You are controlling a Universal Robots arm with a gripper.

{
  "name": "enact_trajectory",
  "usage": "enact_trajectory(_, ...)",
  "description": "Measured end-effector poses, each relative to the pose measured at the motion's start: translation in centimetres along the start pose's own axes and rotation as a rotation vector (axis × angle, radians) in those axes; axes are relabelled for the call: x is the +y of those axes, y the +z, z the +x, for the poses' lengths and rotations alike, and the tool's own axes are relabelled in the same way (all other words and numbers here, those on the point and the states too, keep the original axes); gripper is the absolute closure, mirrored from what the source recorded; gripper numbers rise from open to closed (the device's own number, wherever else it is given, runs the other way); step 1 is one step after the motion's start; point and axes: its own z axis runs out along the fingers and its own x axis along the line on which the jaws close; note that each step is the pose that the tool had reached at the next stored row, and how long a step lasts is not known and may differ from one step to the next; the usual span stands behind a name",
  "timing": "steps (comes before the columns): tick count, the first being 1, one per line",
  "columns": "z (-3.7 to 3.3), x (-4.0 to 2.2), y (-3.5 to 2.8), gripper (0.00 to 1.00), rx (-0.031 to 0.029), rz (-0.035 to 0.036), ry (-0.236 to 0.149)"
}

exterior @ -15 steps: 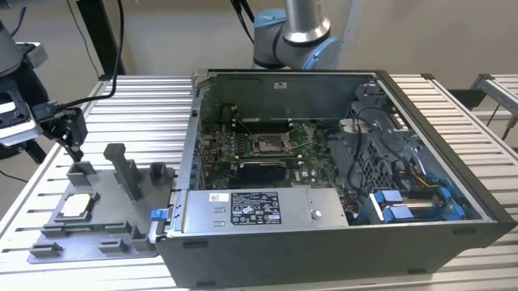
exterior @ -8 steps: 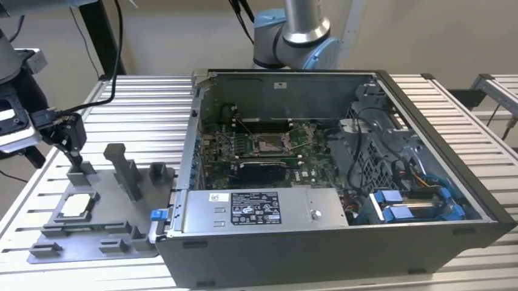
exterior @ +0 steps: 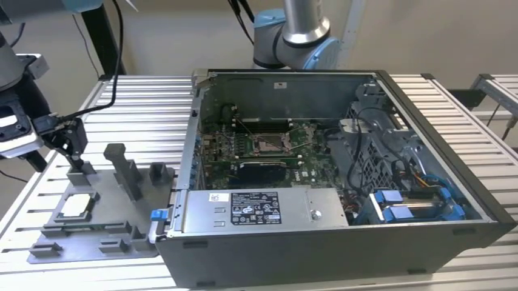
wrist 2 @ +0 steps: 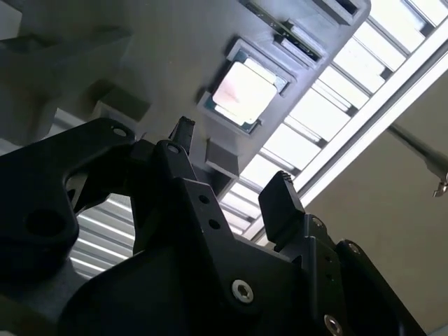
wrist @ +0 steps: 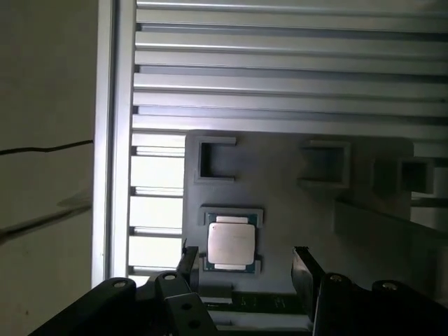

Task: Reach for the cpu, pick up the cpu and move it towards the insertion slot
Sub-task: 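Pick up the cpu and move it towards the insertion slot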

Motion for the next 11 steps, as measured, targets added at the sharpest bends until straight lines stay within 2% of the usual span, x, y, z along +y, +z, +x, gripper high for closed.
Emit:
enact_trajectory(5,0.00,-0.03,0.35,0.00,0.0001,0.0001,0.000)
enact_trajectory(11,0.00,-0.03,0.41,0.00,0.0000,0.0000,0.000)
